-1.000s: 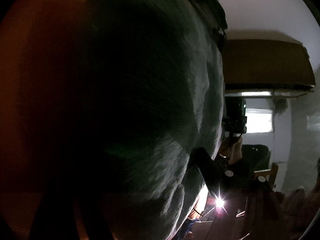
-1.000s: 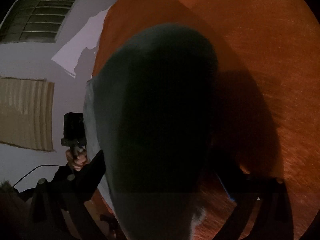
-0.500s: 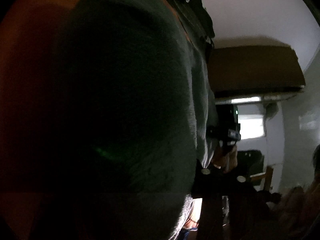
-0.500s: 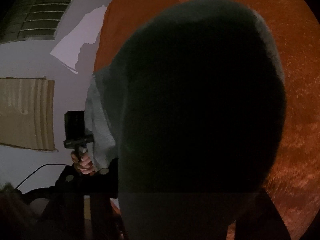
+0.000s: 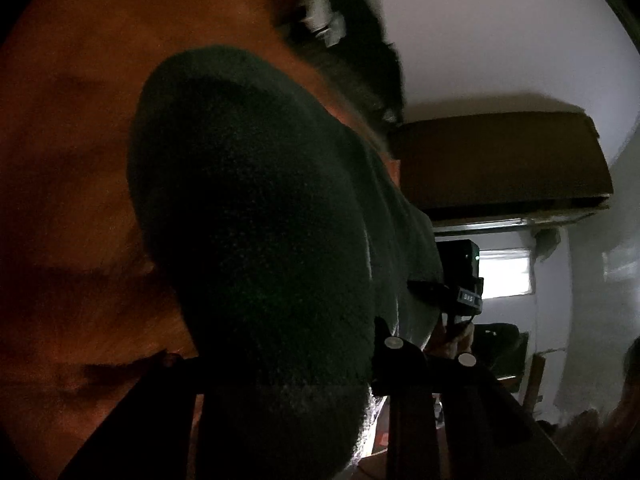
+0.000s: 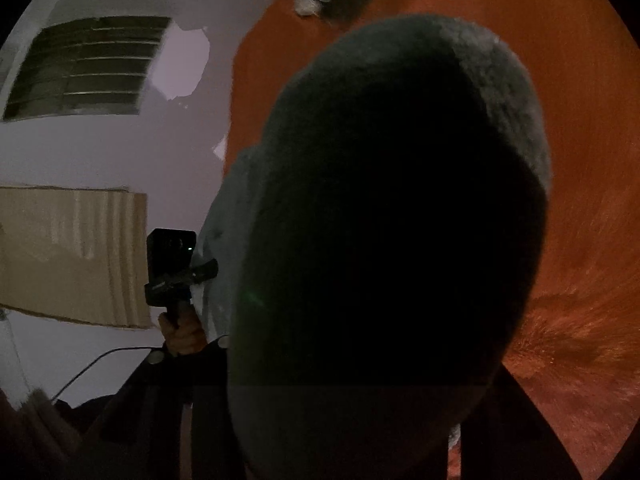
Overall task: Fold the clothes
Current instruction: 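Lift the folded grey garment off the bed with both grippers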
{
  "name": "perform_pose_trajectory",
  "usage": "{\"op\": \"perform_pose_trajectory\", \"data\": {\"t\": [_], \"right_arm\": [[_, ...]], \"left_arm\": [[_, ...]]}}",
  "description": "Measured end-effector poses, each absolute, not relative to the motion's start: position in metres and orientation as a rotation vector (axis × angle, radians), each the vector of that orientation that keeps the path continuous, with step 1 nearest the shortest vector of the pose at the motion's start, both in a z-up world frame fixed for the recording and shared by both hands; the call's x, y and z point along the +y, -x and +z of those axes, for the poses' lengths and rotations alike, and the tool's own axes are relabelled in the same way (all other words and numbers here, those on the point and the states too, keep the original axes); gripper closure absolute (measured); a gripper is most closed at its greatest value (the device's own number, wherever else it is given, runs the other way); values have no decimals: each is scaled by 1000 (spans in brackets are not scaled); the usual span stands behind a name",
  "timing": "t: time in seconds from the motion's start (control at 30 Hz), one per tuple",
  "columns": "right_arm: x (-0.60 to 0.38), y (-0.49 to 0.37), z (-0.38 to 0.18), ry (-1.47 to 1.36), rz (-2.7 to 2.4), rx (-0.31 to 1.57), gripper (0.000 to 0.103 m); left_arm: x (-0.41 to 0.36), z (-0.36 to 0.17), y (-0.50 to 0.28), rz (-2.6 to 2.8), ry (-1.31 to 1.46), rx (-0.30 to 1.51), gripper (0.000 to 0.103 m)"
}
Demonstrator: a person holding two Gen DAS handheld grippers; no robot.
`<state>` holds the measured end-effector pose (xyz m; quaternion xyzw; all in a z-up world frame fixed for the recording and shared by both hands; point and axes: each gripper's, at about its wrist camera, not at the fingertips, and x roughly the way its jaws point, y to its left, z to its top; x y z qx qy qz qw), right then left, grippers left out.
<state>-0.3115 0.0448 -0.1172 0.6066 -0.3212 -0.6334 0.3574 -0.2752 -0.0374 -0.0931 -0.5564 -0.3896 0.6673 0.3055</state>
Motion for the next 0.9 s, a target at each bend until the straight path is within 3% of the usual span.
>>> {"op": "perform_pose_trajectory", "data": {"t": [0.23,0.43,0.7,0.9], "right_arm": [[77,341,-4,-1467,-1715,-867,64],[100,364,71,-1439,-1775,-884,64],[127,464,94,-1460,-1775,-856,64],[150,587,86,-1447,-1778,-827,64]], "left_arm": [[-32,31,307,1799,1388,-940,74],[-5,98,341,1830,1372,-900,73],[19,104,430,1870,1351,-946,73],[24,76,558,1895,1329,-991,73]]}}
